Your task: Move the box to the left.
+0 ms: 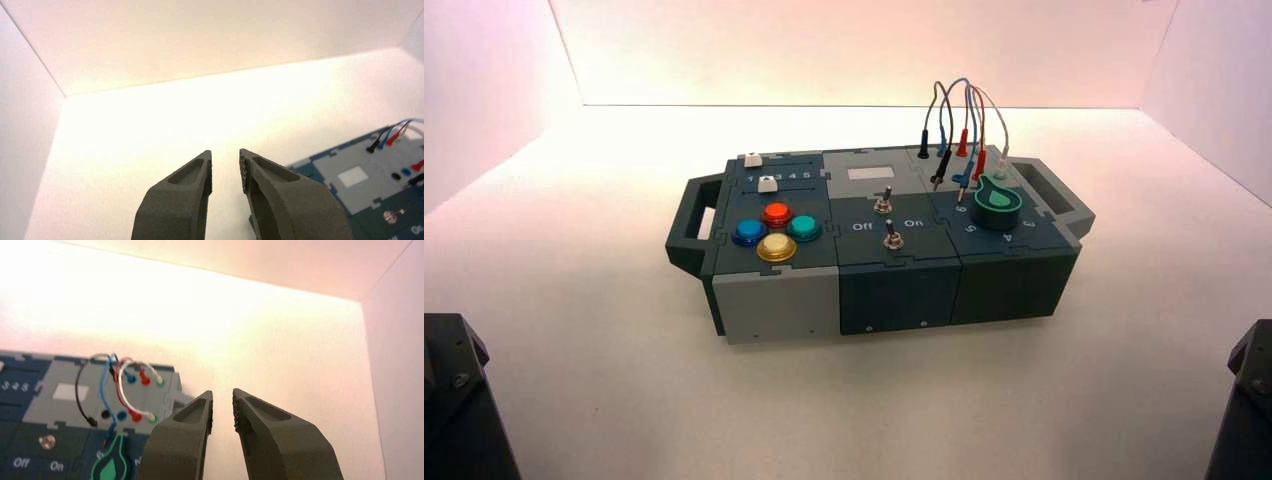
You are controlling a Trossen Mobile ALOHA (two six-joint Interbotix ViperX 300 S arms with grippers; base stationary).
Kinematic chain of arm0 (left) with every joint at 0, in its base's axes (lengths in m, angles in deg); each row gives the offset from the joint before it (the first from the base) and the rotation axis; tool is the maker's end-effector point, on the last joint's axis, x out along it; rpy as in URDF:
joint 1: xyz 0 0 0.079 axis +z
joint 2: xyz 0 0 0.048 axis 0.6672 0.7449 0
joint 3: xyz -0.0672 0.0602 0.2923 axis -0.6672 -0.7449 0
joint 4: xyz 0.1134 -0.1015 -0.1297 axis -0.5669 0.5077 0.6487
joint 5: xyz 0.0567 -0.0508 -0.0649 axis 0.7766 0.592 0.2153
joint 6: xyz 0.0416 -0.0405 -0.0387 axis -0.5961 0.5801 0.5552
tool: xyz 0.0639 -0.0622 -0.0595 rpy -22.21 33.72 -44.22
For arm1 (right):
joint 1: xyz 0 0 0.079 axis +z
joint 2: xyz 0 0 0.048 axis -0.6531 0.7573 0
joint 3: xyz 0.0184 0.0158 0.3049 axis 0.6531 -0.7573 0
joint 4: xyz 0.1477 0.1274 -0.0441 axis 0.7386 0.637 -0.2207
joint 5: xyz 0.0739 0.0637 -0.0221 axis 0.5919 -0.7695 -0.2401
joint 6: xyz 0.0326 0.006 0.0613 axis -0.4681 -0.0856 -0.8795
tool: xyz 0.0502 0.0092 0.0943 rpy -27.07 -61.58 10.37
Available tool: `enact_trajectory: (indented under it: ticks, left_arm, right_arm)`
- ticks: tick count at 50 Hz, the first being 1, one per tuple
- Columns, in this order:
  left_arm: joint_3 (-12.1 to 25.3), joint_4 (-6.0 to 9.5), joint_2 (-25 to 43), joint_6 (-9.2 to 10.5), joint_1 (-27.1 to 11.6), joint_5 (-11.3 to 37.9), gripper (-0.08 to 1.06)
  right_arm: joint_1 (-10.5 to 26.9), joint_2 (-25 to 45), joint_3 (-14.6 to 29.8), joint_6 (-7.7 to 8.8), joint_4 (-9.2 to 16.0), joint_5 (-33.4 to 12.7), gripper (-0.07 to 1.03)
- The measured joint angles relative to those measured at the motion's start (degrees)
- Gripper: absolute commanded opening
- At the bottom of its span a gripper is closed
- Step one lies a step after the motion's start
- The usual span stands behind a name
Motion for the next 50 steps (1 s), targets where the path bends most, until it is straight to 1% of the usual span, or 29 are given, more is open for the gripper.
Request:
enact_trajectory:
  ticks: [4, 5, 6, 8, 11, 13, 23, 30, 32, 40, 44, 45, 50]
  left_arm:
    - [0.0, 0.0, 1.5, 0.0, 0.0, 0.7, 0.18]
    - [0.0, 0.09, 2.0, 0.0, 0.0, 1.0, 0.09]
    - [0.0, 0.09, 2.2, 0.0, 0.0, 1.1, 0.03]
    - [0.0, 0.09, 2.5, 0.09, 0.0, 1.8, -0.03]
    - [0.4, 0.18, 2.9, 0.09, 0.0, 3.1, -0.03]
    - [0.7, 0.18, 3.1, 0.09, 0.0, 4.0, -0.03]
    - [1.8, 0.18, 3.2, 0.09, 0.0, 6.5, -0.03]
    - [1.8, 0.18, 2.7, 0.0, -0.3, 7.1, -0.03]
    - [1.8, 0.18, 1.8, 0.0, -0.4, 7.5, -0.03]
    - [1.8, 0.18, -1.6, 0.0, -0.4, 7.6, -0.03]
    - [1.8, 0.18, -4.0, 0.09, -0.4, 7.6, -0.03]
    - [1.7, 0.09, -4.9, 0.09, -0.5, 7.6, -0.03]
    - [1.3, 0.18, -7.3, 0.09, -0.4, 7.6, -0.03]
  right_arm:
    - [0.0, 1.4, 0.0, 0.0, 0.0, -1.0, 0.15]
    - [0.0, 2.1, 0.2, 0.0, 0.0, -1.6, 0.11]
    - [0.0, 2.2, 0.2, 0.0, 0.0, -1.6, 0.07]
    - [0.0, 3.1, 0.4, 0.0, 0.0, -2.4, 0.02]
    - [0.0, 3.7, 0.7, 0.0, 0.0, -3.1, -0.02]
    - [0.0, 4.3, 1.4, 0.0, 0.0, -4.1, -0.03]
    - [-0.2, 6.0, 2.7, 0.0, 0.0, -7.3, -0.03]
    - [-2.4, 8.3, 2.8, 0.0, 0.0, -9.8, -0.03]
    - [-3.8, 10.3, 2.8, 0.0, 0.0, -10.8, -0.03]
    - [-4.1, 14.4, 3.1, 0.0, -0.1, -11.2, -0.03]
    - [-4.2, 18.2, 3.9, 0.0, -0.1, -11.8, -0.03]
    - [-4.2, 20.2, 4.5, 0.0, -0.1, -12.2, -0.03]
    - [-4.2, 26.0, 6.5, 0.0, 0.0, -13.6, -0.03]
